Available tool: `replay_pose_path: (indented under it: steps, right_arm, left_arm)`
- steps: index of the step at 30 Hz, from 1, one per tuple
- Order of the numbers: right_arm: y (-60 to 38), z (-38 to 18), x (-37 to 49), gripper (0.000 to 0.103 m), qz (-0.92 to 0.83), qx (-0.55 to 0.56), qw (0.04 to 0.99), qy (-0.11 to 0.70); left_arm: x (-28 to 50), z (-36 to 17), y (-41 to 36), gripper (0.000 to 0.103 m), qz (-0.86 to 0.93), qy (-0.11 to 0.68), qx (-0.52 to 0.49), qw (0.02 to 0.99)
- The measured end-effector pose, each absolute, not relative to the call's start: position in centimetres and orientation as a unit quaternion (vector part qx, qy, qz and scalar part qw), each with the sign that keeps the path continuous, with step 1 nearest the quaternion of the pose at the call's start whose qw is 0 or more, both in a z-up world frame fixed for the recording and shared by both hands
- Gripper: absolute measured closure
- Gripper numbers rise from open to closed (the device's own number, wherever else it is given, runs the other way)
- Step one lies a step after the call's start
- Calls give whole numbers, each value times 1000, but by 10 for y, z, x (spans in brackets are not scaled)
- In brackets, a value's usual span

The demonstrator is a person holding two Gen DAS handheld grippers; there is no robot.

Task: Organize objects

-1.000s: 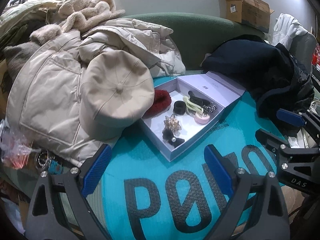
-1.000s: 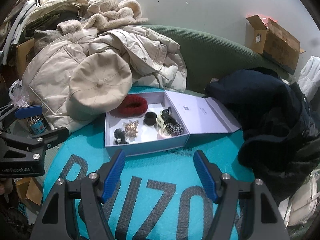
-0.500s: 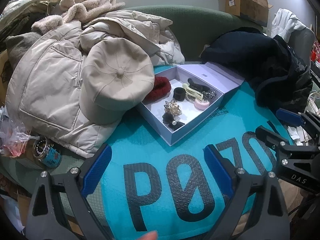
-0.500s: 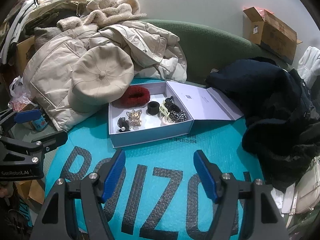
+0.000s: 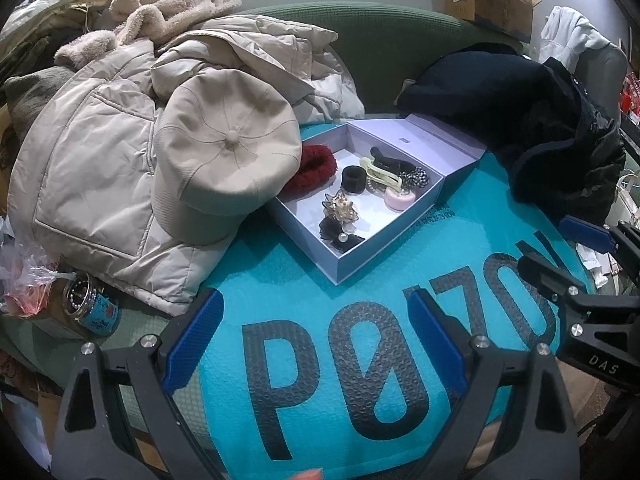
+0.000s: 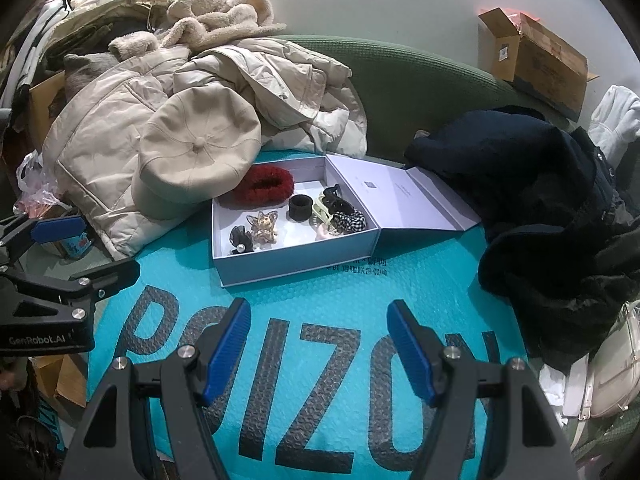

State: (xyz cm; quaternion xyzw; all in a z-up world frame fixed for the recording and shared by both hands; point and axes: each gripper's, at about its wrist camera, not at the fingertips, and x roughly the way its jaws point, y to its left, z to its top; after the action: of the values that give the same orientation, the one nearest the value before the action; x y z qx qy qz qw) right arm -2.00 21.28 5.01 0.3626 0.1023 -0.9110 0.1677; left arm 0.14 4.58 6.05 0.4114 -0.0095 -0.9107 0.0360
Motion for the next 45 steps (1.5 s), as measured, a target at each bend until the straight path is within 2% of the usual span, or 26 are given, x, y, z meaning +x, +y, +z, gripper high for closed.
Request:
replay_pose_path:
  steps: [45]
  right_arm:
    - [226,44,-14,32,-910,370,162,100]
  left_arm:
    - [-7,50,64,10,-902,-28,430,16]
